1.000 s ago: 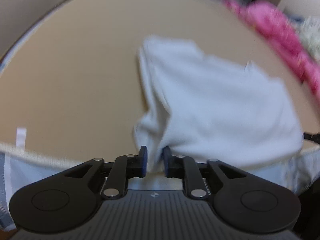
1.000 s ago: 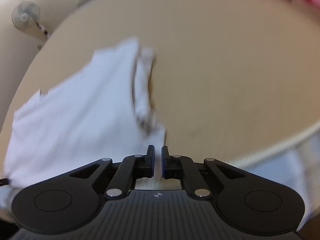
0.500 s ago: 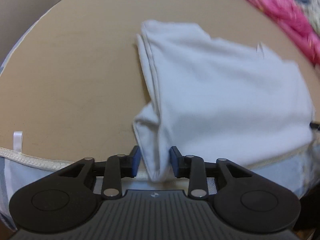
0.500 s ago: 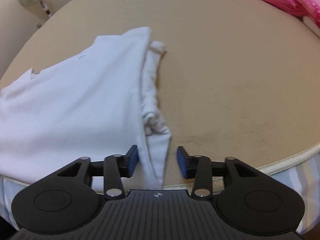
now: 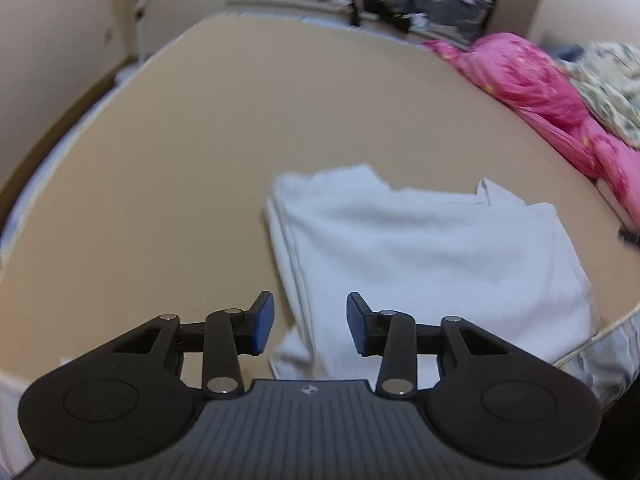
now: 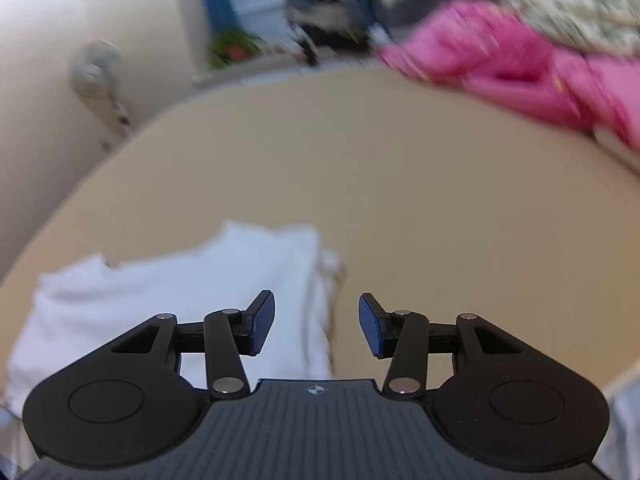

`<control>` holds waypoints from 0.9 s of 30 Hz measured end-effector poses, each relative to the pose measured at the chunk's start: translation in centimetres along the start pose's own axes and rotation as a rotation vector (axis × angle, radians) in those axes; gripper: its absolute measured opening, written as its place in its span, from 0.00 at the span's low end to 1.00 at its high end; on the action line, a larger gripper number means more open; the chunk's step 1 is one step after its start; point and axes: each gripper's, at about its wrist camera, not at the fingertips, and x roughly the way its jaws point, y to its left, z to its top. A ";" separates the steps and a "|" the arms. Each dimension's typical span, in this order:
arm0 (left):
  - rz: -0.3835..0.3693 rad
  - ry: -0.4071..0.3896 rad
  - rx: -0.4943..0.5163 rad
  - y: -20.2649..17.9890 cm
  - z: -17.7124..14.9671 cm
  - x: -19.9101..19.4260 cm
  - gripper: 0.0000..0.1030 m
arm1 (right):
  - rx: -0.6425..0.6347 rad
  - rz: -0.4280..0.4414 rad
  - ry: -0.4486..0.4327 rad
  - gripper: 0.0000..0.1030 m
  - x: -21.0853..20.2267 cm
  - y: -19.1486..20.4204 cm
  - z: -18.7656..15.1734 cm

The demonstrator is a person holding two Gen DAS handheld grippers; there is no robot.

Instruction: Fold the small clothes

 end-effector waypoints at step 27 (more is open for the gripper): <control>-0.172 0.298 -0.293 4.9 1.7 12.9 0.84 | -0.013 0.010 0.107 0.51 5.3 1.3 -0.2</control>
